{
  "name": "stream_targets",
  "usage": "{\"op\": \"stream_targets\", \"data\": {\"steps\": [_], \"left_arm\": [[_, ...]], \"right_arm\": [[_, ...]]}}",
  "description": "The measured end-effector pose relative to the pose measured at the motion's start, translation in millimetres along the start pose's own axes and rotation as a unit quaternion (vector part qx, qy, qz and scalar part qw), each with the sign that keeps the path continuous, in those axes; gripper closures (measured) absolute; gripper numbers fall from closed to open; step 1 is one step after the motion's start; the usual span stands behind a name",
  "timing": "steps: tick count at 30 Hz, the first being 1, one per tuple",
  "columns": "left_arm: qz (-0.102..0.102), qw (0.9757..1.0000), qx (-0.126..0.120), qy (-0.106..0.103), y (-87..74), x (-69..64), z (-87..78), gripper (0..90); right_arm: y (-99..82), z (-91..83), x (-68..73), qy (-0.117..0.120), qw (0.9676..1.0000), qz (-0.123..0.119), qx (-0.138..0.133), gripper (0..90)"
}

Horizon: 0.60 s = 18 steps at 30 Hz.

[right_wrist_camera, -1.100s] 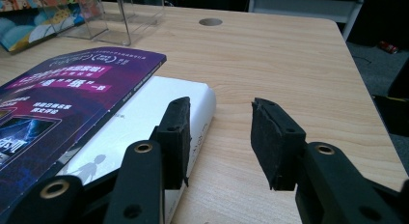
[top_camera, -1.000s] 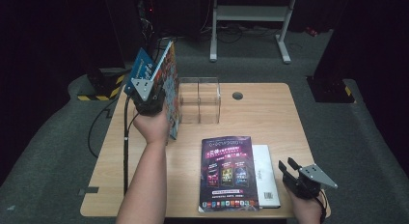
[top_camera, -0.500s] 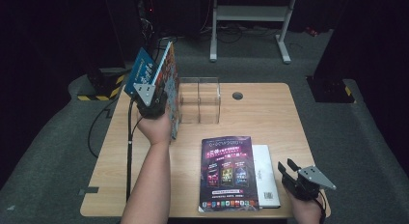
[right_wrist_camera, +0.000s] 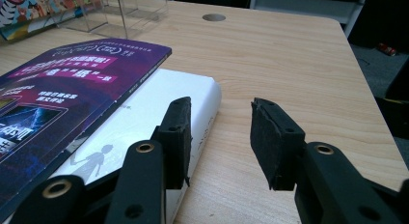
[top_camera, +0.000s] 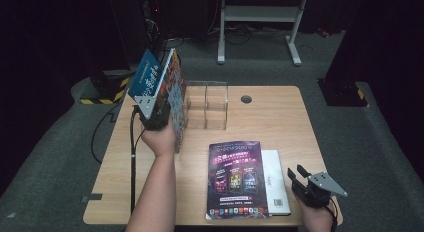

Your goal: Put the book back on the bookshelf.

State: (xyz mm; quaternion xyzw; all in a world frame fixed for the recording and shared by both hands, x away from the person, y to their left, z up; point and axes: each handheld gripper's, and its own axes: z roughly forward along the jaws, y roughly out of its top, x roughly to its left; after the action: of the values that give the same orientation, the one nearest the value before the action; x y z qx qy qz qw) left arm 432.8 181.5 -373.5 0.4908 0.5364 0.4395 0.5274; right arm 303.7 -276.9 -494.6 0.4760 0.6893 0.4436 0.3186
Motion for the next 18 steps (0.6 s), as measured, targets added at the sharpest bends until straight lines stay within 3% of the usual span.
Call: {"op": "stream_targets", "data": {"steps": [11,18], "left_arm": [[0.008,0.9996,0.02,-0.016,-11.8,3.9,-6.4,79.9],[0.012,0.9982,0.04,-0.043,-10.4,11.8,-9.6,78.2]], "right_arm": [[-0.1,1.4,2.0,0.002,1.0,-0.005,0.003,59.3],[0.0,1.7,3.7,0.001,0.9999,-0.009,0.005,59.4]]}}
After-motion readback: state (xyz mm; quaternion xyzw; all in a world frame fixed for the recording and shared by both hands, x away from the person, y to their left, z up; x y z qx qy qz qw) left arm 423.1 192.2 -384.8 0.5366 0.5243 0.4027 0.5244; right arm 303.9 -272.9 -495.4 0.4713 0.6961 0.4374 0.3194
